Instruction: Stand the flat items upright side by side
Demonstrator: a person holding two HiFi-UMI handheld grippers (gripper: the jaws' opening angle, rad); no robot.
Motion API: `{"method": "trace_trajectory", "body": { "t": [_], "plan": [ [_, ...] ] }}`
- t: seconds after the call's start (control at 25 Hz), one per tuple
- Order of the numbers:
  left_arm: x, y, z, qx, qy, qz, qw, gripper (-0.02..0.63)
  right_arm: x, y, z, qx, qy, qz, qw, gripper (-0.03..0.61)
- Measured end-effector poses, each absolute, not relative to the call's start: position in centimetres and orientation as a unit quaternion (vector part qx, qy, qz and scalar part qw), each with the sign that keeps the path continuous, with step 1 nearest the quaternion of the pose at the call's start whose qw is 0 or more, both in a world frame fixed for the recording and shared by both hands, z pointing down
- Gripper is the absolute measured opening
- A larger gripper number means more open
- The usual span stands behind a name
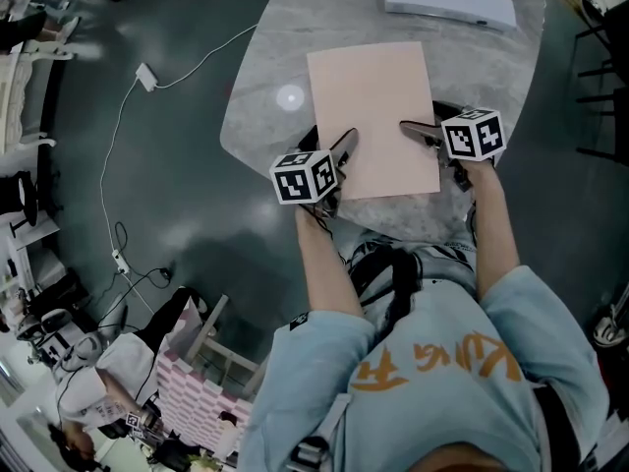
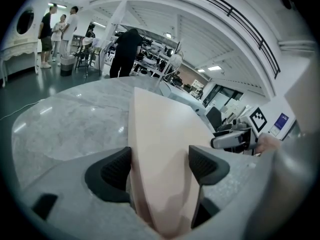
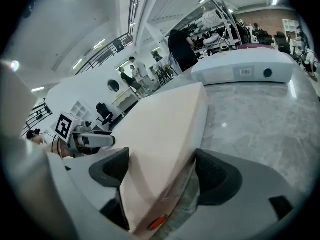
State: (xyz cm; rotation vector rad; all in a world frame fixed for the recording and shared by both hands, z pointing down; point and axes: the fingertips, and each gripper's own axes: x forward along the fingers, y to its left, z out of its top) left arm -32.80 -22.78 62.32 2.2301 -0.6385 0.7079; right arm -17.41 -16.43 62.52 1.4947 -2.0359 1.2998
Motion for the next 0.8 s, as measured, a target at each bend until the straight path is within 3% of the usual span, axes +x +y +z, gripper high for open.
{"method": "trace_trajectory", "body": {
  "t": [0.8],
  "plan": [
    [-28.7, -21.8, 58.1, 0.897, -0.231, 0.266, 0.268, 0.371, -13.7, -15.2, 58.0, 0.549, -0.725, 0.377, 0.176, 0.405]
  ]
}}
